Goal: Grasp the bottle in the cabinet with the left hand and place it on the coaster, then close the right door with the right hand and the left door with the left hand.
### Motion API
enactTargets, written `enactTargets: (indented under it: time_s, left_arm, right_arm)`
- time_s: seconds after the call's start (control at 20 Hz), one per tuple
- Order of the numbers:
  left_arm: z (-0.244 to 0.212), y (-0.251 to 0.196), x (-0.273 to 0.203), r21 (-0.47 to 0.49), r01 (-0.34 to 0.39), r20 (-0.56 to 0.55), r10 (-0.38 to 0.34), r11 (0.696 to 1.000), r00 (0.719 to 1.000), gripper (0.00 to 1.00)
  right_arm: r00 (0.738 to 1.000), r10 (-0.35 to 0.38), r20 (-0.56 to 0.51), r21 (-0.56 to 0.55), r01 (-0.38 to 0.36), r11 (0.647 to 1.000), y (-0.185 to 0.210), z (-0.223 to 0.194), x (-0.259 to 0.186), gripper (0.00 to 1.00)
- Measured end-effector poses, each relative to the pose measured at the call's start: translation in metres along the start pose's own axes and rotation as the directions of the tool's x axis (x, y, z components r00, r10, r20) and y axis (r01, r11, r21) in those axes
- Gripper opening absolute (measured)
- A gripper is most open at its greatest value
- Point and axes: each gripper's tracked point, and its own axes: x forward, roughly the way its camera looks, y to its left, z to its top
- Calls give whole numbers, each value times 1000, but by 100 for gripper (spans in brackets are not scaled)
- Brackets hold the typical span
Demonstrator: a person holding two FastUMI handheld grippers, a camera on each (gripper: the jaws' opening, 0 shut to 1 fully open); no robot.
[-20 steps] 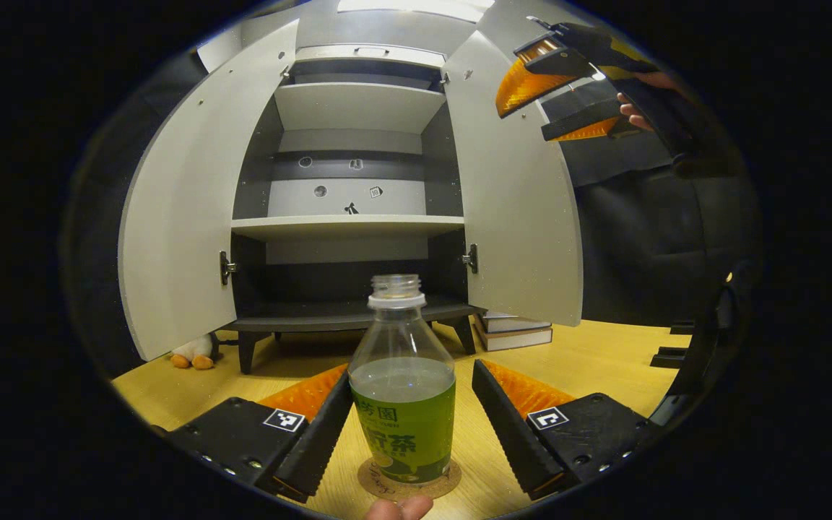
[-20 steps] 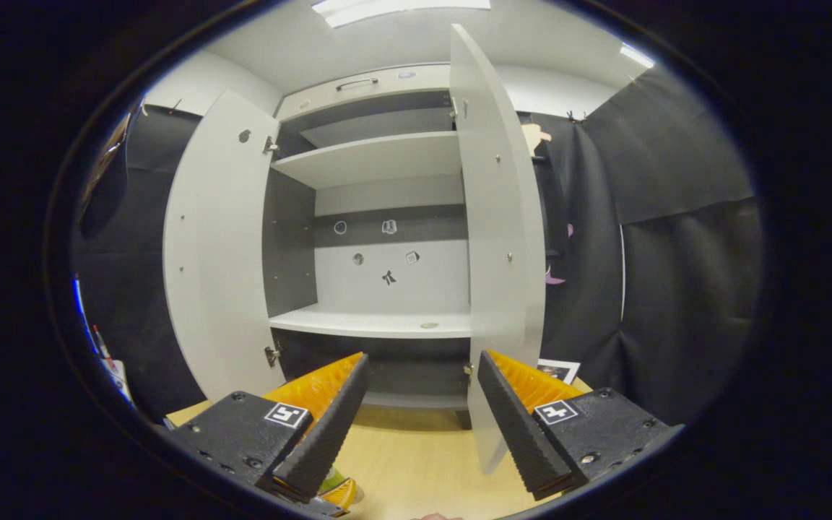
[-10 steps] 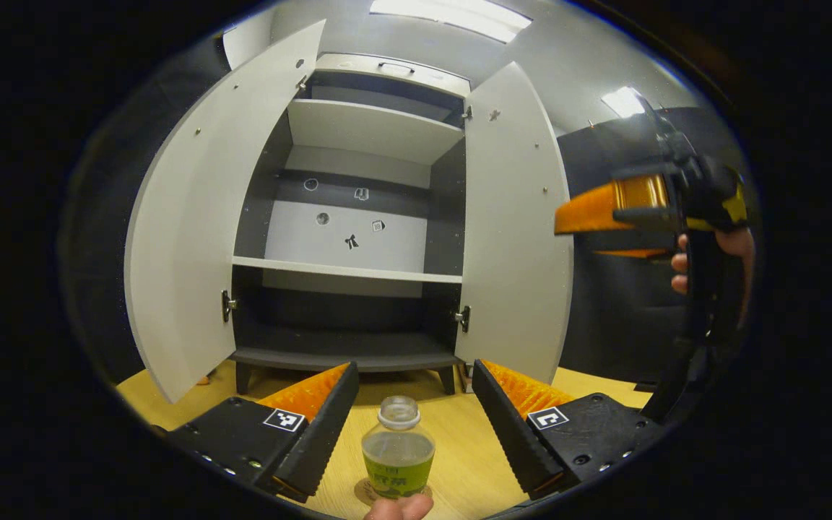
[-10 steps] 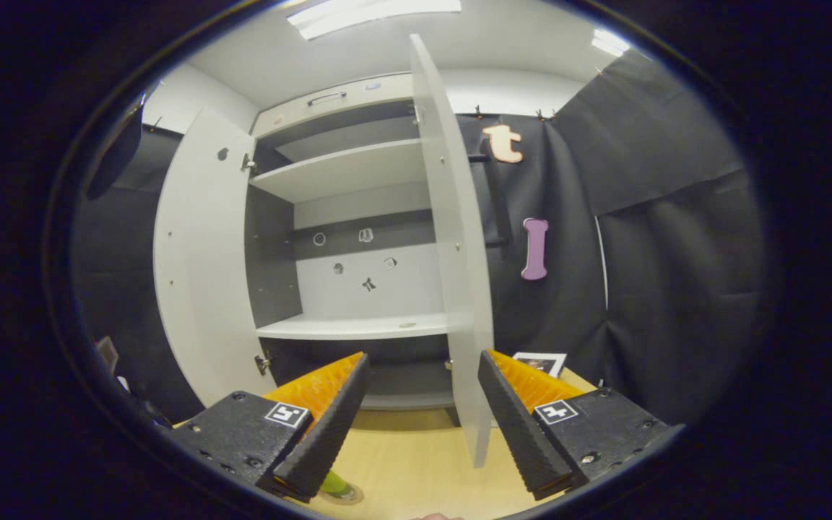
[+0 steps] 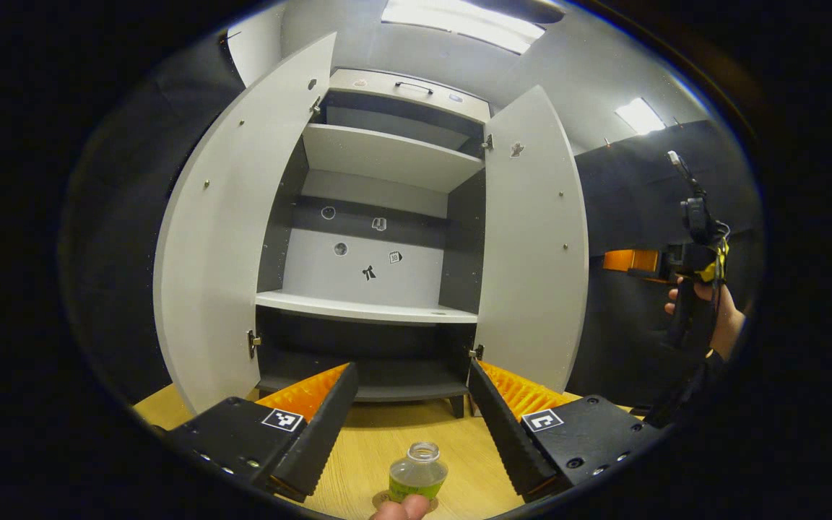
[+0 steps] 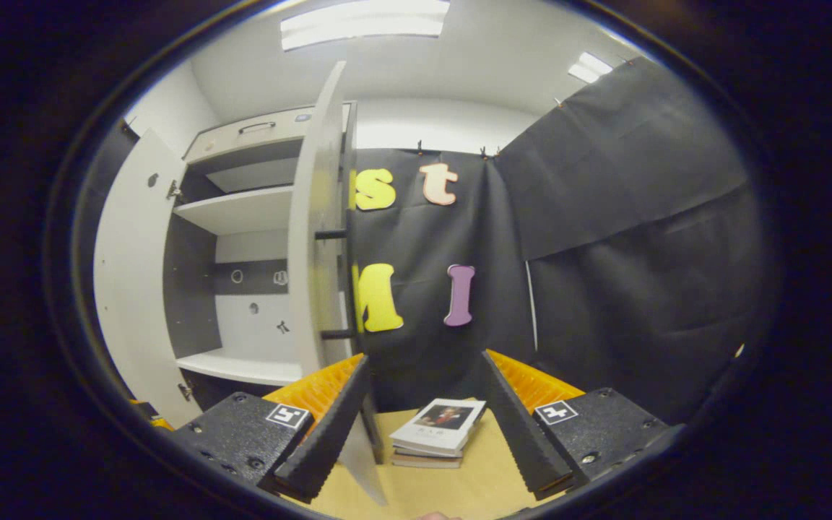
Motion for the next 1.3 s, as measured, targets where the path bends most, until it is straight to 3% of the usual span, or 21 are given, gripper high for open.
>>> enactTargets:
  time_s: [0.15,0.2,0.25,0.5,0.75,1.0,1.3]
  left_arm:
    - [-3,6,-1,-3,-30,-5,30,1000,1000,99]
    - [-3,6,0,-1,-33,-6,33,999,999,94]
    - [-4,7,0,5,-38,-7,38,999,999,94]
    - [-8,13,4,14,-59,-16,59,998,998,94]
    - [-9,12,12,-16,-32,-23,31,999,999,94]
    - [-5,17,12,2,-21,-25,21,1000,999,94]
    - [-7,40,-4,3,-94,-29,94,996,995,94]
  right_arm:
    - [999,24,43,-19,-23,1000,6,31,25,99]
    - [999,35,38,-18,-34,999,9,33,31,94]
    - [999,42,29,-19,-42,999,10,31,35,99]
    - [999,37,1,-20,-37,999,15,26,40,97]
    - [998,55,-3,-2,-55,998,30,24,33,98]
    - [981,192,-18,11,-191,981,91,18,19,97]
    - [937,349,-34,76,-346,935,173,6,28,97]
